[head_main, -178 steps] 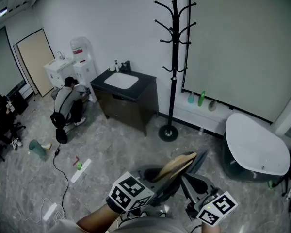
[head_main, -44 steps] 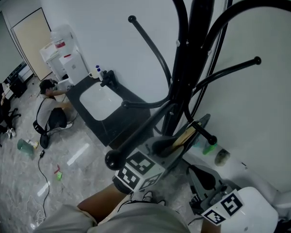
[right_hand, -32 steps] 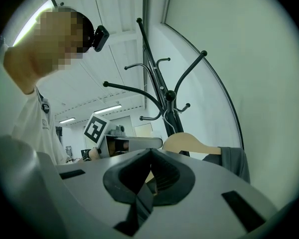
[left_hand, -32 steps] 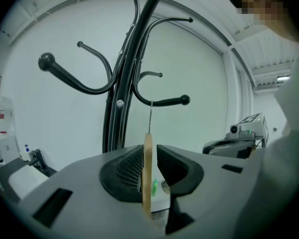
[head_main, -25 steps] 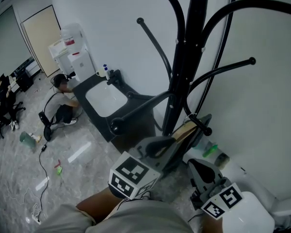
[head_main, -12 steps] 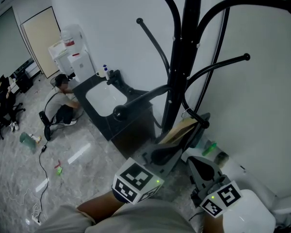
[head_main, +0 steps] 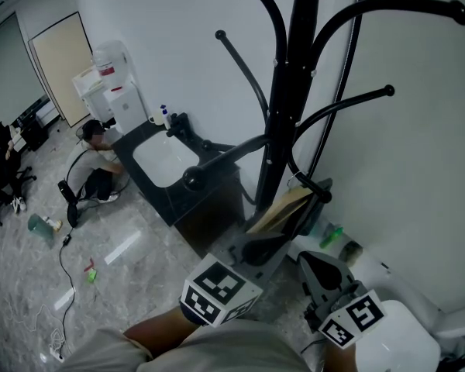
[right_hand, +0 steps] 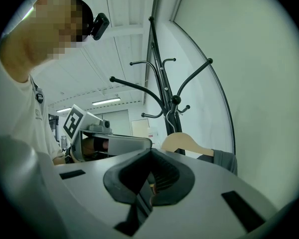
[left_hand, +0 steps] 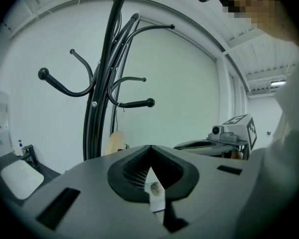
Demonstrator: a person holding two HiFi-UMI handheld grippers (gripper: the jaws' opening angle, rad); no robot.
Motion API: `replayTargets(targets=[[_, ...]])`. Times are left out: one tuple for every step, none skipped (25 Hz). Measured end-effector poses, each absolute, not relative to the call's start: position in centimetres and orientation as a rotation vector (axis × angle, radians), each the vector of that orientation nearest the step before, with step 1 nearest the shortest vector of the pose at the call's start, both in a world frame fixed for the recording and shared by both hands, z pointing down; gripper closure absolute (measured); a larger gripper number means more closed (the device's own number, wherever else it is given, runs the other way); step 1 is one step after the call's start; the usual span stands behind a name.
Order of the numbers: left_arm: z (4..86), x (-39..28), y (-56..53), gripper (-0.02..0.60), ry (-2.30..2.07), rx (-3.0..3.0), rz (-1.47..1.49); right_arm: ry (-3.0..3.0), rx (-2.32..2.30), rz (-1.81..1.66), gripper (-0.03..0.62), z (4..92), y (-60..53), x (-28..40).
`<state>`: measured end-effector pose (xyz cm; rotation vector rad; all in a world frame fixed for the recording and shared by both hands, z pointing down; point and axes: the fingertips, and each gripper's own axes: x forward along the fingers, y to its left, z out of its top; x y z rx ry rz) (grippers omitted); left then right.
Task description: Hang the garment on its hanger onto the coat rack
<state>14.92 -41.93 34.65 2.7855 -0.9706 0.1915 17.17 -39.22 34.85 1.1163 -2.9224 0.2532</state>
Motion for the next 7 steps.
replayTargets(targets=[[34.67,14.87,-41.91,0.575,-0.971,2.785,0.192,-2.922,1.118,0.252,0.579,34.82,-39.2,17.14],[34.7,14.81,-41.9,0.575,-0.97,2.784,0.192,-2.921,1.119,0.252,0.579,34.81,-39.18,17.11],[34.74,14.76,-41.89,0.575,-0.969,2.783,0.193,-2.921,1.12,0.252,0.579,34.83,-39.17,17.07],[34.8,14.72,-41.87,0.575,-0.968,2.782,0.195,-2.92,1.121,0.253,0.579,34.86,-39.15,17.02],[34.85,14.67,-41.85,0.575,-0.966,2.781,0.197,-2.919,1.122,0.255,0.579,34.89,-39.14,16.96],[34.91,14.63,-41.82,0.575,-0.964,2.78,0.198,-2.919,1.123,0.257,0.579,34.92,-39.13,16.9],[34.96,14.58,-41.79,0.575,-0.962,2.779,0.2,-2.918,1.124,0.259,0.579,34.96,-39.12,16.85]])
